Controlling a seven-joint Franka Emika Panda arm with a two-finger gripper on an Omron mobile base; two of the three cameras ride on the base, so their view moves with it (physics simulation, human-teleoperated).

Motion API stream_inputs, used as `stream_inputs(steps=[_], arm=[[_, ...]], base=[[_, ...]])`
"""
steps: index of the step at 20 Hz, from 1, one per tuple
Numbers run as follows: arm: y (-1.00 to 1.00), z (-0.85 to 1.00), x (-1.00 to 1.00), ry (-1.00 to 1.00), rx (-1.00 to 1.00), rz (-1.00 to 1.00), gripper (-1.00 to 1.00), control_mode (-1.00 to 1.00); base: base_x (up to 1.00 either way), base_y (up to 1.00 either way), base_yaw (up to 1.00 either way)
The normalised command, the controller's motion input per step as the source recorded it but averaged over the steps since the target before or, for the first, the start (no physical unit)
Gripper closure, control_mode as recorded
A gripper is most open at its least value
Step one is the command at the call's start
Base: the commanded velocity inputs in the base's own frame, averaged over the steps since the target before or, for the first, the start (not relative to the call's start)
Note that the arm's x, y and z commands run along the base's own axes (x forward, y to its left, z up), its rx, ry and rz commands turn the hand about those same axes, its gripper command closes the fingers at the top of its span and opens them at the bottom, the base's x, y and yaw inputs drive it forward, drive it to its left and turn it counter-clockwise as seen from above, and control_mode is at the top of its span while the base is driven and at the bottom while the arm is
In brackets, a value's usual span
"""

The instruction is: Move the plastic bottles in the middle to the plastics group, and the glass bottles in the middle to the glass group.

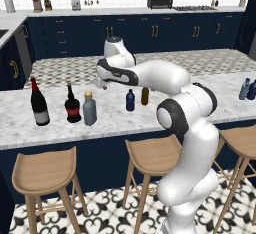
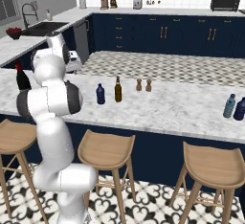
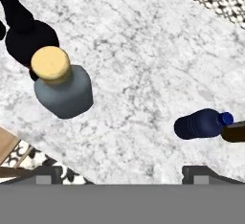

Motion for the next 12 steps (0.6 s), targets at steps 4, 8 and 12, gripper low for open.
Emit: stream_inputs(steps=[4,8,12], arm=[[-0.60,-0.18,-0.65,-0.26,0.00,-0.13,-1.00,-1.00],[-0.60,0.09,0.00,0.01,0.00,-0.25,-1.00,-1.00],[-0.62,-0.02,0.03,0.07,0.01,-0.19,-1.00,-1.00]], base=[[0.00,0.00,0.00],[0.00,0.00,0.00],[0.00,0.00,0.00]])
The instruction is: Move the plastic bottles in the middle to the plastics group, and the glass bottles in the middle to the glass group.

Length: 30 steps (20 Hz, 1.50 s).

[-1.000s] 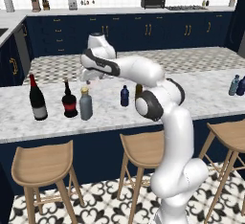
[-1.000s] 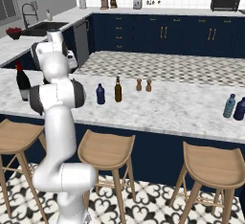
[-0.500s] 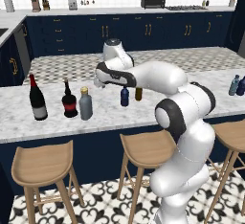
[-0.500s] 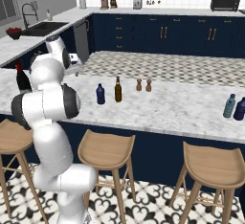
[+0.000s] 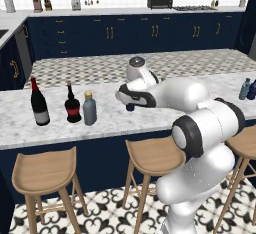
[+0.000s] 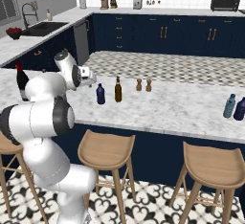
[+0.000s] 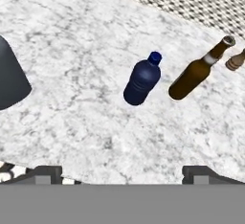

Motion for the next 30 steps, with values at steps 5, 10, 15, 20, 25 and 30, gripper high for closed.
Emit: stream_inputs(steps=[5,10,15,20,25,30], arm=[[-0.22,0.15,0.35,0.15,0.03,-0.14,-1.00,-1.00],[-0.12,-0.03,0.30,0.11,0.10,-0.11,-1.00,-1.00],[-0.06,-0.13,0.35,-0.01,0.09,-0.08,-1.00,-1.00],[-0.05,-0.26,0.35,0.00,0.08,-0.07,-1.00,-1.00],[-0.02,-0.32,0.25,0.00,0.08,-0.03,-1.00,-1.00],[-0.04,-0.22,0.33,0.00,0.00,0.00,-1.00,-1.00]], base=[[0.00,0.00,0.00],[0.00,0.00,0.00],[0.00,0.00,0.00],[0.00,0.00,0.00],[0.00,0.00,0.00],[0.00,0.00,0.00]])
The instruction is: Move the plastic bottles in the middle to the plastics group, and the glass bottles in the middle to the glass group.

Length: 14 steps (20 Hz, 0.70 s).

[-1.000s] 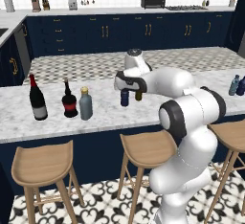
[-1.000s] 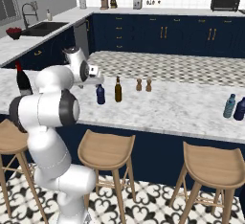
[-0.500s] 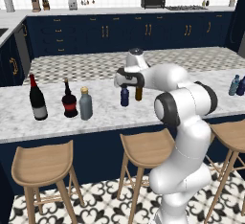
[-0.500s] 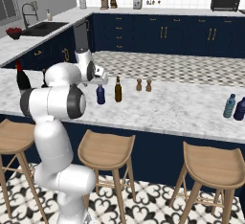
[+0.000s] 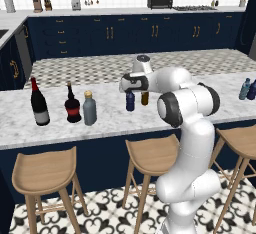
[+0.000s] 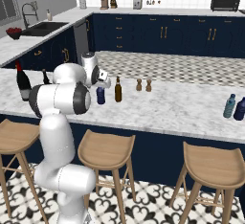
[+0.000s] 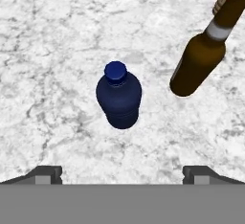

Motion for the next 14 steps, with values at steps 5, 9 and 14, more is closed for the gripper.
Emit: stream_inputs(steps=[5,9,14], arm=[[-0.03,-0.19,0.30,0.00,0.00,0.00,-1.00,-1.00],[0.00,-0.15,0.40,0.00,0.00,0.00,-1.00,-1.00],[0.02,-0.13,0.30,0.00,0.00,0.00,-1.00,-1.00]], base=[[0.00,0.00,0.00],[0.00,0.00,0.00],[0.00,0.00,0.00]])
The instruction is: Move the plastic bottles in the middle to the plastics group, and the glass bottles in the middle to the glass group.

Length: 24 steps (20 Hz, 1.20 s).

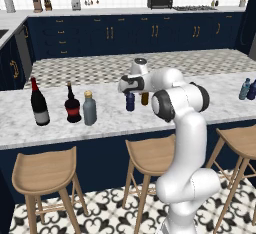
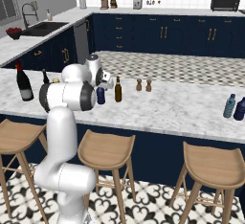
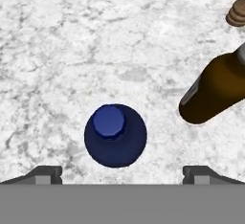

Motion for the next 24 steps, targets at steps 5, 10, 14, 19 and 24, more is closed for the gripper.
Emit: stream_inputs(steps=[5,10,14,19,24], arm=[[0.02,-0.16,0.11,0.00,0.00,0.00,-1.00,-1.00],[0.03,-0.20,0.02,0.00,0.00,0.00,-1.00,-1.00],[0.01,-0.13,0.06,0.00,0.00,0.00,-1.00,-1.00],[0.00,-0.08,0.11,0.00,0.00,0.00,-1.00,-1.00],[0.00,-0.04,0.07,-0.05,0.00,0.00,-1.00,-1.00]], base=[[0.00,0.00,0.00],[0.00,0.00,0.00],[0.00,0.00,0.00],[0.00,0.00,0.00],[0.00,0.00,0.00]])
